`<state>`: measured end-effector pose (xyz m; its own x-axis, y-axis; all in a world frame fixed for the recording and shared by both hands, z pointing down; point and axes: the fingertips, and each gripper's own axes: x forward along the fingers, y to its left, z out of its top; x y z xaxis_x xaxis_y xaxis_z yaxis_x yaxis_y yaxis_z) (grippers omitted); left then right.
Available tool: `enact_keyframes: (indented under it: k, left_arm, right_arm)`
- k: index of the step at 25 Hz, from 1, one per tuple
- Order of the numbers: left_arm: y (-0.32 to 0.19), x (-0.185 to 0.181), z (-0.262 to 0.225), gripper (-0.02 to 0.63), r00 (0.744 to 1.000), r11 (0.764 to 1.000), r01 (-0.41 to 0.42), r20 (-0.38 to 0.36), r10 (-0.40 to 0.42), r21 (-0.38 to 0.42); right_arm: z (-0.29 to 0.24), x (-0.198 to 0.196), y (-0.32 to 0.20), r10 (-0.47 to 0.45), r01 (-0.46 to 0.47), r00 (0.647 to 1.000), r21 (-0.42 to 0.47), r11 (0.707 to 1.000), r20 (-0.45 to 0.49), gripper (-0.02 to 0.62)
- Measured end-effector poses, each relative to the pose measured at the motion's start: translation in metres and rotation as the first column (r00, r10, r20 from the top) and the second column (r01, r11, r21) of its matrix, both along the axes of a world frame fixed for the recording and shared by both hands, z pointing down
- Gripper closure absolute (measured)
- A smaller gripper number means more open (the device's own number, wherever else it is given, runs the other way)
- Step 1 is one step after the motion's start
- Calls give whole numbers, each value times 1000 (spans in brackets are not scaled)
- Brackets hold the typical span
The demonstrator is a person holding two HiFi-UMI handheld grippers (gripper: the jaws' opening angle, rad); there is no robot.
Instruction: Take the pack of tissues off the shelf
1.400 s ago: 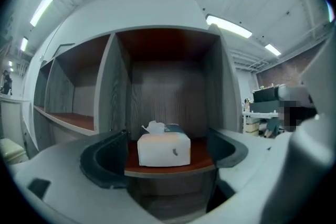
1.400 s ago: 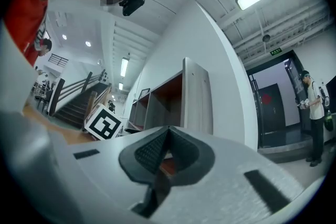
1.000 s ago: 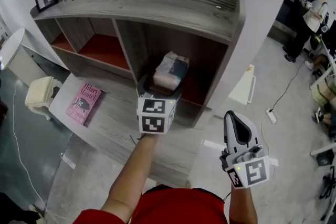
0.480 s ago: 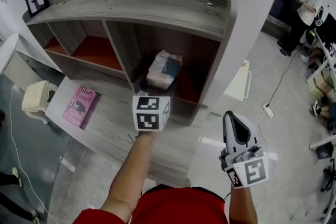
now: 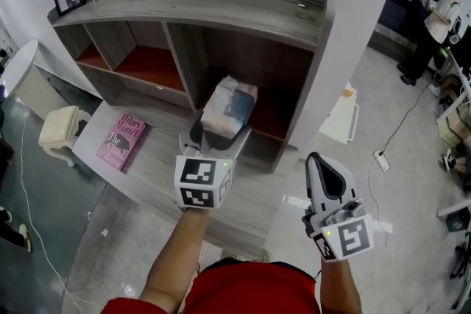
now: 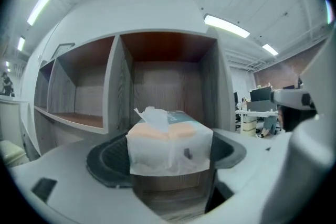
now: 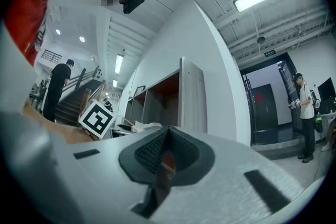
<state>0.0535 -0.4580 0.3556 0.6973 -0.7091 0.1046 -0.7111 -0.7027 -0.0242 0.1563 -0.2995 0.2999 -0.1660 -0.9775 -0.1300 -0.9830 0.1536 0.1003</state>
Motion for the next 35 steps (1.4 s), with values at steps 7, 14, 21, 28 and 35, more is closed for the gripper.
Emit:
enact_keyframes:
  k: [7, 14, 21, 28, 35]
  left_arm:
    - [50, -34, -22, 187, 999, 999, -3, -36, 5, 47]
    - [98, -54, -37, 187, 994, 996, -18, -109, 28, 89]
    - [126, -65, -43, 189, 993, 997, -17, -117, 26, 78]
    - [128, -73, -48, 189, 993, 996, 2, -121, 8, 84]
    - [126, -73, -47, 190, 990, 996, 9, -139, 3, 88]
  right_arm:
    - [-5, -23, 5, -67, 67, 998, 23, 998, 12, 591]
    - [-7, -45, 11, -120, 119, 993, 33, 992, 20, 591]
    - [-8, -61, 15, -162, 160, 987, 44, 986, 26, 591]
    - [-8, -69, 13, -174, 173, 985, 44, 984, 15, 591]
    - [-4, -72, 15, -181, 180, 983, 36, 983, 9, 591]
